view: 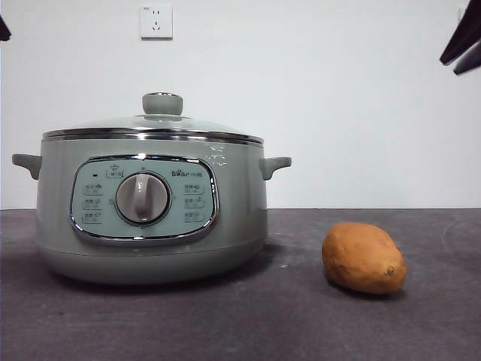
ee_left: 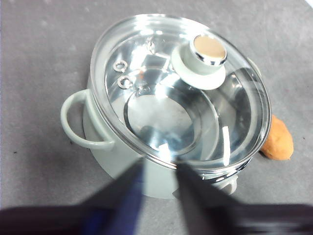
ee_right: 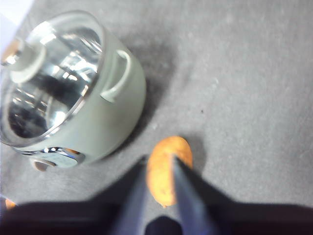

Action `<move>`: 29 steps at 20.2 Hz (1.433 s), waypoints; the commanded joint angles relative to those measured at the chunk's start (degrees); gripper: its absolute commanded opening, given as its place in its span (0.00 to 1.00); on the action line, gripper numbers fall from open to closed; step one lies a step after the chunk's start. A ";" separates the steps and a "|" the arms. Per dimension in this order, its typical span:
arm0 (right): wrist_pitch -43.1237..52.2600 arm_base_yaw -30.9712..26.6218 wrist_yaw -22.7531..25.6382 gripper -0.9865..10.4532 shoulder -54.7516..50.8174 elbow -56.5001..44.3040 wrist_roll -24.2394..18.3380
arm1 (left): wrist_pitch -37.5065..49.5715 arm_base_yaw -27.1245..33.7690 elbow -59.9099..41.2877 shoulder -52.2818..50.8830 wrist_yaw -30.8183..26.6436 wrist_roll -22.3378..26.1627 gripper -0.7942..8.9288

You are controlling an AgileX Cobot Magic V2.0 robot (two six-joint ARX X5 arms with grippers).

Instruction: Pick up the potato,open the lid,put the potato in the pot,close the lid

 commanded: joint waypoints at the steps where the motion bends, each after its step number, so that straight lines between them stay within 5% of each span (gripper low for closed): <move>1: -0.24 0.04 -0.15 0.55 0.46 0.07 -0.85 | 0.94 0.00 0.35 -0.07 -0.17 0.81 0.45; 7: 0.39 2.93 0.46 0.55 1.27 0.09 1.09 | 3.67 0.00 0.35 -0.07 -0.24 0.50 0.45; 19: 1.64 25.18 24.48 0.55 23.65 4.68 9.27 | 5.01 0.02 0.35 -0.07 -1.81 0.55 0.45; 26: 7.63 25.99 25.62 0.55 37.90 4.81 11.21 | 5.03 0.02 0.35 -0.07 -1.84 0.59 0.45; 29: 8.00 25.99 25.57 0.35 40.41 4.81 12.22 | 5.03 0.02 0.35 -0.07 -1.92 0.59 0.45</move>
